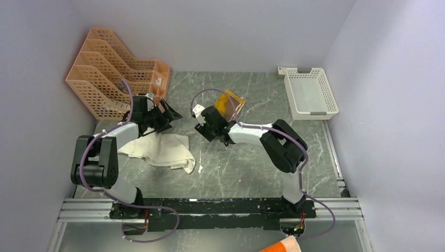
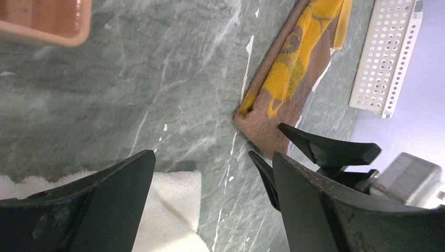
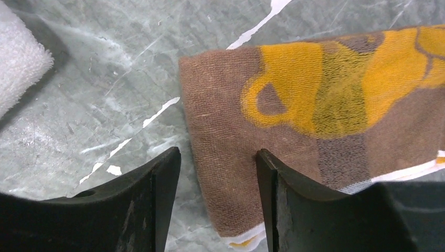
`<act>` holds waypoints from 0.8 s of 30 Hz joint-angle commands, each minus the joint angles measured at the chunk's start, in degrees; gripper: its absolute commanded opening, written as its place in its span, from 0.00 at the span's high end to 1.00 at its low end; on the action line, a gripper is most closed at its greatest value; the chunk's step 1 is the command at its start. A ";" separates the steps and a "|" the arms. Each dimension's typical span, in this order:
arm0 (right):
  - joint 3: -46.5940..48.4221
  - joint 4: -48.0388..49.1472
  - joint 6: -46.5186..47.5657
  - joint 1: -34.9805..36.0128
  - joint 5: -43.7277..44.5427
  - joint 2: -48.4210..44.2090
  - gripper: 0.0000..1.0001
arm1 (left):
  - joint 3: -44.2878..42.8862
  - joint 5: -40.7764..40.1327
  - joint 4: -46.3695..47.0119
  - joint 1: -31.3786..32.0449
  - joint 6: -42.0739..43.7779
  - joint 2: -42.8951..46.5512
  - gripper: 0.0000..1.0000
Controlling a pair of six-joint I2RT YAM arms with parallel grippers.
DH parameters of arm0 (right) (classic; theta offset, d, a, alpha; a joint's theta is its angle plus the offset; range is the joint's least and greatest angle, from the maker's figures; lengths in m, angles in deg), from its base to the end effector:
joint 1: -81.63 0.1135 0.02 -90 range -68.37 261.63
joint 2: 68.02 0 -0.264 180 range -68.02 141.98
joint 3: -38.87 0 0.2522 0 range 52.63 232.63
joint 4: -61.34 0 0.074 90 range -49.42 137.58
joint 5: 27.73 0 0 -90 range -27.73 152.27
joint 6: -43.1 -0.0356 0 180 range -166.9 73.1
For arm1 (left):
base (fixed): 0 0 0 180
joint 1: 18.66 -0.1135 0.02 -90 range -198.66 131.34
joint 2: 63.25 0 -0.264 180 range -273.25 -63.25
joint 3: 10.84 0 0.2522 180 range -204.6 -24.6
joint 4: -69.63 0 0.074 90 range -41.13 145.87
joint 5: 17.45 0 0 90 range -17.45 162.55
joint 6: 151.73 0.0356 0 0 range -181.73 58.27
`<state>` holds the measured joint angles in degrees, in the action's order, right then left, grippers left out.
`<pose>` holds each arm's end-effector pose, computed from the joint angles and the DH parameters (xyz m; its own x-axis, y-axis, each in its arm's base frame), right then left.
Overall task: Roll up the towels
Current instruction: Roll the towel at the center of the board.
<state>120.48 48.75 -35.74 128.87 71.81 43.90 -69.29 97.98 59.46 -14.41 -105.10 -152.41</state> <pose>0.2869 0.3016 0.1569 -0.3292 -0.6372 -0.6969 -0.7189 0.6476 -0.2525 0.3112 -0.0385 0.1792 -0.7428 -0.5667 -0.3566 -0.1642 0.6705 -0.7235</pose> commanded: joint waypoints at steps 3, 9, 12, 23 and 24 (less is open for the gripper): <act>3.40 -3.62 -2.05 1.10 2.23 2.76 0.54 | 0.86 5.08 1.62 -2.13 1.12 0.49 0.06; 8.55 -10.53 -5.73 1.18 -3.09 5.27 1.00 | 1.60 7.43 2.98 -3.86 0.23 0.40 0.06; 11.12 -13.24 -8.19 1.13 -8.01 4.94 1.00 | 1.65 7.80 3.17 -4.28 0.12 0.61 0.06; 17.12 -11.98 -22.27 -5.26 -38.64 5.94 1.00 | 1.51 7.84 2.49 -5.01 0.47 0.75 0.07; 17.01 -11.14 -23.23 -6.74 -40.46 5.94 1.00 | 1.47 7.78 2.52 -5.04 0.48 0.73 0.07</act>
<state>136.74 34.90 -51.57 127.04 46.00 48.92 -68.11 104.18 60.73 -18.69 -104.99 -152.41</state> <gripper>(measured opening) 0.018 0.936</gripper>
